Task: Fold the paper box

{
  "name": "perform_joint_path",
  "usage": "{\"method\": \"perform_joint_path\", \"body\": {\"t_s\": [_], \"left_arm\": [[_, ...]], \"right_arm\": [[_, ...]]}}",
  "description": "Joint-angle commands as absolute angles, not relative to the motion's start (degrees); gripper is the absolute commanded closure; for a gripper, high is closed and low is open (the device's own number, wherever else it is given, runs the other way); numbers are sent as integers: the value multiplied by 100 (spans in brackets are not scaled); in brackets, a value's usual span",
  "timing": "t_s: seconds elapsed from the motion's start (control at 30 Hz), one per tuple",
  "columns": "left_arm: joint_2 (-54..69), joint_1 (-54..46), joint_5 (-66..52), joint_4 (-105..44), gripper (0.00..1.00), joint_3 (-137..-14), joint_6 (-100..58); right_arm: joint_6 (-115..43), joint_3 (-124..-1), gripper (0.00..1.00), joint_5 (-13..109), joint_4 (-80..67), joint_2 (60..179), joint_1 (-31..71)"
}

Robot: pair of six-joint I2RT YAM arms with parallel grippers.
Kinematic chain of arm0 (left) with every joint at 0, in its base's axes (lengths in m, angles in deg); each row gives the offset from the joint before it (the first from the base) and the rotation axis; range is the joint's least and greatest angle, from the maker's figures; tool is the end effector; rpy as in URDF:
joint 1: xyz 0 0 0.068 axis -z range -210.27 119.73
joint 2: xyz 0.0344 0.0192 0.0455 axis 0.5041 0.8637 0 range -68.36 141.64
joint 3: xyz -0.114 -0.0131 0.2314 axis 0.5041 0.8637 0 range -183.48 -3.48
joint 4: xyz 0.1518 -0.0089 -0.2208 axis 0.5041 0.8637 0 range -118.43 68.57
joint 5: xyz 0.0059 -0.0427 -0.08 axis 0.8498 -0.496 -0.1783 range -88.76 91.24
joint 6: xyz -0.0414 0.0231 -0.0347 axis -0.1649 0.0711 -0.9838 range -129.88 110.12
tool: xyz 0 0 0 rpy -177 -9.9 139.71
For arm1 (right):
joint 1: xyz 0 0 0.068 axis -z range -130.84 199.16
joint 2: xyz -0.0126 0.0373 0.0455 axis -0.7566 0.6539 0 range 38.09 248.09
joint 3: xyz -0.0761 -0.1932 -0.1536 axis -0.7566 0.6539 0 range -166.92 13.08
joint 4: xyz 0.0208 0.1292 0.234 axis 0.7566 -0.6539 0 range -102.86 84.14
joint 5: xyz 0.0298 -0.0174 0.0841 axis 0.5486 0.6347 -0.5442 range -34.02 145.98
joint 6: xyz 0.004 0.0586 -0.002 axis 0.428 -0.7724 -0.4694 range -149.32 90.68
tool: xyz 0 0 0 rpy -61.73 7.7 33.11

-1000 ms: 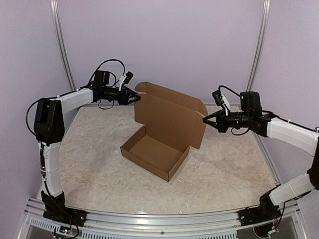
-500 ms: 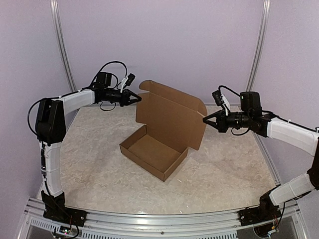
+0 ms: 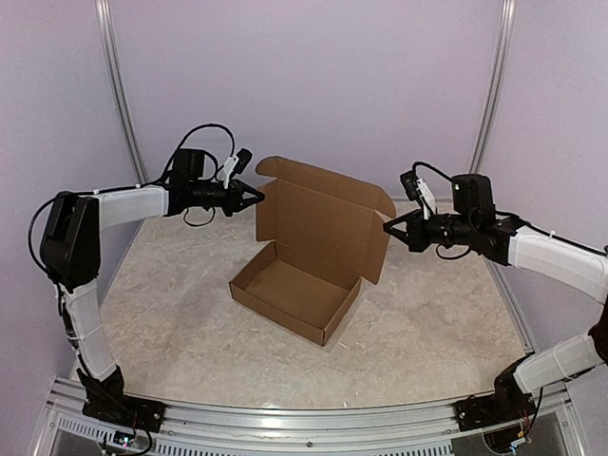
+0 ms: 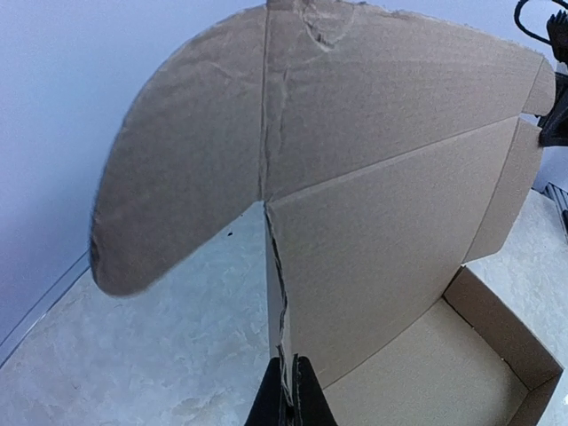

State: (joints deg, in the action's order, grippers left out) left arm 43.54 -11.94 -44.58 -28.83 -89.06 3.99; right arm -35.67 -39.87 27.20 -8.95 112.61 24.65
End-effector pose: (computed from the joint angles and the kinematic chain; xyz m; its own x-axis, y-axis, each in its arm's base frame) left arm 0.4258 -0.1732 0.2412 -0.2036 0.2433 -0.9483 0.9067 0.4124 -0.0889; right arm 0.2747 0.1478 0.2700 -0.4615 -0.1040 -0.8810 -0.7151 0.6313 0.3001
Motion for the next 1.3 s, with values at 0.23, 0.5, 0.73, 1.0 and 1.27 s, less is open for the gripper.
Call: {"method": "perform_joint_path", "body": {"t_s": [0.23, 0.5, 0.73, 1.0, 1.27], "left_arm": [[2997, -440, -2163, -4362, 100, -6819, -614], [2328, 462, -332, -4483, 100, -6081, -950], [1947, 1274, 1062, -4593, 100, -5652, -1520], [1621, 1976, 2127, -4824, 100, -5123, -1893], [1461, 2643, 3189, -5421, 100, -4421, -2470]], "right_arm": [[-4541, -3880, 100, 4688, -436, 11132, 1634], [-5095, -3740, 100, 6090, -46, 11143, 900], [-5351, -3364, 100, 7163, 403, 11015, 289], [-5281, -3041, 100, 8027, 520, 10845, -271], [-5188, -2599, 100, 8628, 637, 10555, -717]]}}
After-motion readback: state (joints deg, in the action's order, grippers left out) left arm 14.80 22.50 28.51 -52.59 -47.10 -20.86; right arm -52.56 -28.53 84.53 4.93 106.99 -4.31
